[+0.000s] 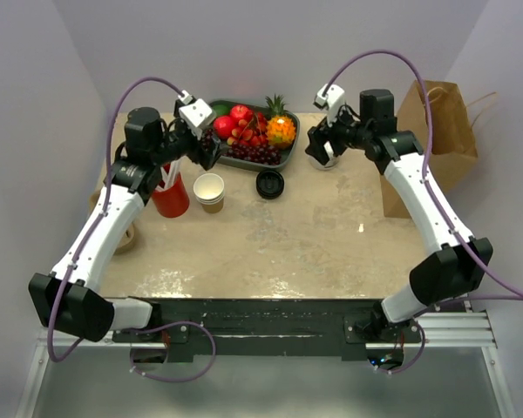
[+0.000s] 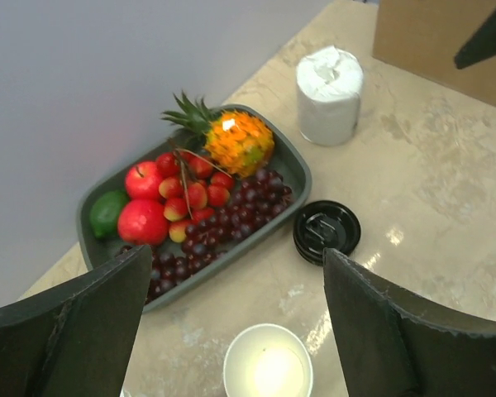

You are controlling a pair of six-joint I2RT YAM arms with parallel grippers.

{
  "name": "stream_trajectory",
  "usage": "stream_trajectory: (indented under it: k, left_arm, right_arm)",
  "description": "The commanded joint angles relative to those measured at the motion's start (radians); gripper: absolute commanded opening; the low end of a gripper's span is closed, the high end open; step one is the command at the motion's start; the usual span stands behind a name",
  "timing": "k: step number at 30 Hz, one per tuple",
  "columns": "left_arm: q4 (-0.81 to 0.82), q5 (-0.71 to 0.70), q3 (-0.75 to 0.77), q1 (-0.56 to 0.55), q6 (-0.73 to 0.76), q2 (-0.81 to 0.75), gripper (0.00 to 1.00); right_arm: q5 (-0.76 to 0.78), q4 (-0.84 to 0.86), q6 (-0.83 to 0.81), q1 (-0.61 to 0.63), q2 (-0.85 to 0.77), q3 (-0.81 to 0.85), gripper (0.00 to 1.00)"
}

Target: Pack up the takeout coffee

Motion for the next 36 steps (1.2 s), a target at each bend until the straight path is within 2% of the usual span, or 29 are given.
stream_trajectory:
  k: [1,4,8,12,15,18,21,22,24,28,32,36]
  left_arm:
    - [-0.122,0.058,-0.024,-0.013,0.062,-0.051,0.87]
    - [-0.165,0.068,-0.03,-0.018,0.1,-0.065,0.86]
    - [-0.329,0.091,-0.001,-0.022,0.272,-0.071,0.85]
    - [-0.443,0.091,0.009,-0.027,0.378,-0.066,0.83]
    - [-0.5,0.091,0.009,-0.042,0.409,-0.052,0.79]
    - [-0.492,0.042,0.004,-0.068,0.355,-0.025,0.73]
    - [-0.443,-0.042,-0.007,-0.094,0.225,0.004,0.71]
    - [-0.44,-0.1,-0.01,-0.114,0.17,0.026,0.66]
    - [-0.46,-0.137,-0.001,-0.136,0.138,0.06,0.61]
    - [-0.471,-0.255,0.016,-0.162,0.001,0.156,0.56]
    - [-0.457,-0.301,0.042,-0.162,-0.065,0.195,0.51]
    - [-0.5,-0.315,0.108,-0.162,-0.074,0.251,0.39]
  right_arm:
    - [-0.067,-0.042,-0.065,0.029,0.05,0.047,0.78]
    - [-0.062,-0.039,-0.065,0.052,0.076,0.053,0.73]
    - [-0.072,-0.033,-0.048,0.091,0.108,0.08,0.68]
    - [-0.067,-0.036,-0.042,0.124,0.154,0.105,0.62]
    - [-0.049,-0.011,0.056,0.124,0.167,0.116,0.59]
    - [0.0,0.047,0.226,0.124,0.165,0.102,0.59]
    - [0.098,0.065,0.355,0.122,0.157,0.091,0.63]
    - [0.143,0.053,0.376,0.119,0.154,0.087,0.66]
    - [0.146,0.036,0.387,0.119,0.151,0.085,0.67]
    - [0.12,0.036,0.387,0.119,0.133,0.054,0.69]
    - [0.134,0.056,0.387,0.119,0.118,0.025,0.7]
    - [0.142,0.061,0.387,0.121,0.101,0.008,0.71]
